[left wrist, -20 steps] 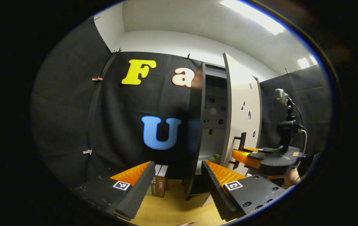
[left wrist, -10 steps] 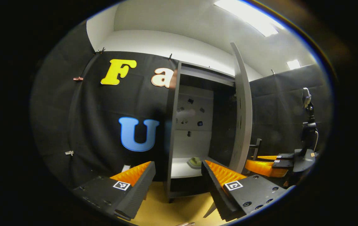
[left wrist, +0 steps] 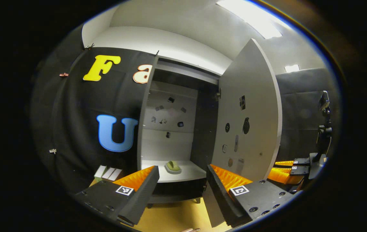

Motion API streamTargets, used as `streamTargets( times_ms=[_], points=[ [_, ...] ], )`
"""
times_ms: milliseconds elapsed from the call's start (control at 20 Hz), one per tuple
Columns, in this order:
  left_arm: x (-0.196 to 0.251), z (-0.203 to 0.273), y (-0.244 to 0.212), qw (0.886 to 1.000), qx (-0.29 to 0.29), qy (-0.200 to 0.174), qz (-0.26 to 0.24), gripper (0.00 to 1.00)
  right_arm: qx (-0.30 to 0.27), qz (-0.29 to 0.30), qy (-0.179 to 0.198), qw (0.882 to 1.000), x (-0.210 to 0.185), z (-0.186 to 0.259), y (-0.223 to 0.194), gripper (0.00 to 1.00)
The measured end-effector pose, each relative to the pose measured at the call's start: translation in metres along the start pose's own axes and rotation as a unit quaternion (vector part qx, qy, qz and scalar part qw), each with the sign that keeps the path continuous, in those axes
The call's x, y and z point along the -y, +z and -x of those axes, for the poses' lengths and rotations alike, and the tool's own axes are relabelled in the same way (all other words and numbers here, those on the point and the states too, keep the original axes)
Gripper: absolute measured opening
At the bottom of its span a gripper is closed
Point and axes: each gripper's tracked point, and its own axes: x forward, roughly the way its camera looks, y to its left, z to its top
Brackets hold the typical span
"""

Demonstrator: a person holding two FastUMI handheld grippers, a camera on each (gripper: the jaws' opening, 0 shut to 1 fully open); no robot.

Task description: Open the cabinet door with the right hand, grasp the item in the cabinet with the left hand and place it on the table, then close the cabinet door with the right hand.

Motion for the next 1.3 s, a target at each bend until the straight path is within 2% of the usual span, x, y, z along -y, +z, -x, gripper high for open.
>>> streamTargets(
  times_ms=[300, 400, 600, 800, 1050, 1200, 1300],
  points=[
    [0.006, -0.033, -0.006, 1.0, -0.002, 0.01, 0.006, 0.93, 0.004, -0.017, 0.025, 1.0, 0.029, 0.007, -0.002, 0.18],
    [0.006, -0.054, -0.002, 1.0, 0.002, 0.01, 0.006, 0.93, 0.008, -0.004, 0.035, 0.999, 0.034, 0.01, -0.003, 0.18],
    [0.007, -0.1, 0.003, 1.0, -0.001, 0.01, -0.019, 0.94, 0.006, 0.011, 0.038, 0.999, 0.046, 0.011, -0.005, 0.18],
    [0.013, -0.156, 0.001, 0.999, -0.015, -0.007, -0.048, 0.94, 0.003, 0.01, 0.064, 0.998, 0.056, 0.01, -0.007, 0.18],
    [0.012, -0.213, -0.018, 0.999, -0.047, -0.018, 0.002, 0.92, 0.003, -0.016, 0.083, 0.996, 0.079, 0.012, -0.008, 0.18],
    [-0.002, -0.238, -0.024, 0.998, -0.059, 0.002, -0.009, 0.94, 0.008, -0.014, 0.068, 0.998, 0.105, 0.01, -0.008, 0.18],
    [-0.007, -0.257, -0.027, 0.998, -0.067, 0.003, -0.013, 0.93, 0.011, -0.026, 0.073, 0.997, 0.113, 0.013, -0.009, 0.18]
  ],
)
